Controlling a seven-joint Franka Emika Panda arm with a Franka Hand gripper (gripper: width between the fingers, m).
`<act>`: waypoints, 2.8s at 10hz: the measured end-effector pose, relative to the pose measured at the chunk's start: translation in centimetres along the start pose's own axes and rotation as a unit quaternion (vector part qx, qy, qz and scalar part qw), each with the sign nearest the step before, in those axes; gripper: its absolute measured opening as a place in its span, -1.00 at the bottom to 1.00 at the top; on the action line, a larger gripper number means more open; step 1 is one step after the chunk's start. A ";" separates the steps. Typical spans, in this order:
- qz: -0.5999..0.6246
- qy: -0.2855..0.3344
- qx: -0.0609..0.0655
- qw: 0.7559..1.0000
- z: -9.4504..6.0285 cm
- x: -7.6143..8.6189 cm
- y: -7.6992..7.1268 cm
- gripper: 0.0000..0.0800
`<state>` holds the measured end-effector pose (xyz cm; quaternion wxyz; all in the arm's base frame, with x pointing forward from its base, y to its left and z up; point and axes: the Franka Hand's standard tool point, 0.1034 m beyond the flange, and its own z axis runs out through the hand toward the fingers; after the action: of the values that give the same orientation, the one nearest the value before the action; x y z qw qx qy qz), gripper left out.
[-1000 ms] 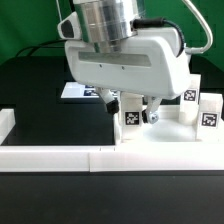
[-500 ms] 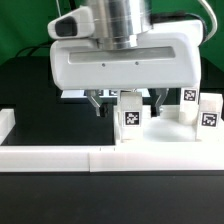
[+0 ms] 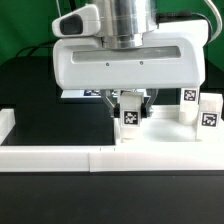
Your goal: Assemble square table
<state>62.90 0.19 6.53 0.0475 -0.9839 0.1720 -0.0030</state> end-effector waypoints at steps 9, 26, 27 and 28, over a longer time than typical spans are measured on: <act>0.539 -0.024 0.039 0.841 0.2 -0.2 0.9 -0.27; -0.048 0.006 0.022 0.999 -0.1 0.0 -0.1 0.07; 0.022 0.005 0.021 1.000 -0.1 0.1 0.1 -0.26; 0.098 0.005 0.018 0.995 0.0 0.1 0.2 -0.26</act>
Offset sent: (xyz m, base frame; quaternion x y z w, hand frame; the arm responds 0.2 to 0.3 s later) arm -0.0076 0.0012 -0.0102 0.0611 -0.0403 0.4678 0.8808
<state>62.93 0.00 6.53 0.0644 -0.9614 0.2674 -0.0066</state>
